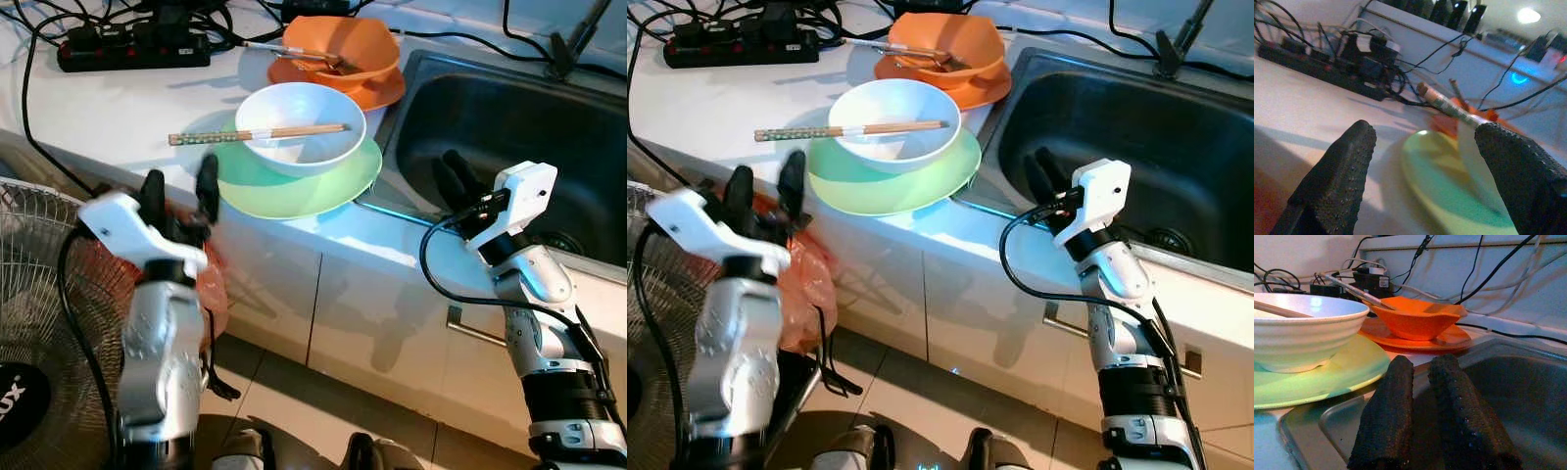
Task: Kitchen organization
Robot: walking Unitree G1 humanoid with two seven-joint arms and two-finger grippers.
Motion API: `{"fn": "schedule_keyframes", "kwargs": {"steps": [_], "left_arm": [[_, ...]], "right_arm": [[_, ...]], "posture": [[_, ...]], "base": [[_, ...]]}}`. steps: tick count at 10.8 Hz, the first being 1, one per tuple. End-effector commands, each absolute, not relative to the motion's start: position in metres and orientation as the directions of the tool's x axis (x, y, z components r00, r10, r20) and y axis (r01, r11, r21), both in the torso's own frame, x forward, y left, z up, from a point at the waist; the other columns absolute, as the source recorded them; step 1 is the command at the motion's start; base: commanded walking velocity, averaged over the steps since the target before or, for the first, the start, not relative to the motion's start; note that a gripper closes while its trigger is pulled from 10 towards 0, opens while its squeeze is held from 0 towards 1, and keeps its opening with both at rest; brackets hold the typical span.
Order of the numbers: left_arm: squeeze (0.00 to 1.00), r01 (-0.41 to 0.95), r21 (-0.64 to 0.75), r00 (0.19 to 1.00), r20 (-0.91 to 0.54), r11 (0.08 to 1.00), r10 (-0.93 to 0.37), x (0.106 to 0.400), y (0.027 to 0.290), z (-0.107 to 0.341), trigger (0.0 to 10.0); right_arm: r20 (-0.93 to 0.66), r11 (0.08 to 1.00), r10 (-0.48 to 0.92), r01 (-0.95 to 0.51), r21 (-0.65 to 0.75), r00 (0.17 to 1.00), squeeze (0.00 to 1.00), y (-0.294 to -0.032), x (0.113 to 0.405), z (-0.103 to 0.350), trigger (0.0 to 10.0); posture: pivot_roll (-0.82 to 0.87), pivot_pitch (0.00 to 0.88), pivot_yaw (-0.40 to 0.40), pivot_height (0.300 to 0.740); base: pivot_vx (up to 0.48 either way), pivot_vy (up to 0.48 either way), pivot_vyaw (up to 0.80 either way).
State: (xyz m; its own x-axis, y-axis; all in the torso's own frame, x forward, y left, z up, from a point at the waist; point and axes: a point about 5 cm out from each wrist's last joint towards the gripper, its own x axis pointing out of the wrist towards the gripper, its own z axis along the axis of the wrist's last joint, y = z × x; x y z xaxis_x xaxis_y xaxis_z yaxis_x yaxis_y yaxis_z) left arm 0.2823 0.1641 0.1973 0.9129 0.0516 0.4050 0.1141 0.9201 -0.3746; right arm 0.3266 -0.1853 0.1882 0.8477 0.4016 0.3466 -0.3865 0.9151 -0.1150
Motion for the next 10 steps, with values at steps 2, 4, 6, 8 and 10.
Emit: {"fn": "schedule_keyframes", "kwargs": {"steps": [2, 4, 6, 8, 10], "left_arm": [[0.0, 0.15, -0.404, 0.922, 0.386, 0.902, 0.02, 0.286, 0.166, 0.195, 10.0], [0.0, 0.172, -0.399, 0.922, 0.386, 0.901, -0.005, 0.288, 0.164, 0.195, 10.0], [0.0, 0.212, -0.43, 0.913, 0.409, 0.877, -0.021, 0.292, 0.164, 0.201, 10.0], [0.0, 0.24, -0.45, 0.895, 0.446, 0.86, -0.017, 0.3, 0.166, 0.214, 10.0], [0.0, 0.251, -0.451, 0.891, 0.453, 0.857, -0.022, 0.305, 0.166, 0.217, 10.0]], "right_arm": [[0.348, 0.921, 0.388, -0.374, -0.111, 0.853, 0.0, -0.188, 0.326, 0.188, 10.0], [0.346, 0.92, 0.39, -0.376, -0.11, 0.853, 0.0, -0.188, 0.326, 0.187, 10.0], [0.346, 0.919, 0.391, -0.378, -0.108, 0.853, 0.0, -0.187, 0.326, 0.187, 10.0], [0.346, 0.92, 0.39, -0.377, -0.106, 0.853, 0.0, -0.187, 0.325, 0.186, 10.0], [0.344, 0.921, 0.388, -0.375, -0.106, 0.855, 0.0, -0.187, 0.325, 0.186, 10.0]], "posture": [[0.08, 0.179, -0.021, 0.74], [0.09, 0.179, -0.022, 0.74], [0.09, 0.178, -0.022, 0.74], [0.08, 0.176, -0.02, 0.74], [0.08, 0.175, -0.018, 0.74]], "base": [[0.0, 0.0, 0.0], [0.0, 0.0, 0.0], [0.0, 0.0, 0.0], [0.0, 0.0, 0.0], [0.0, 0.0, 0.0]]}}
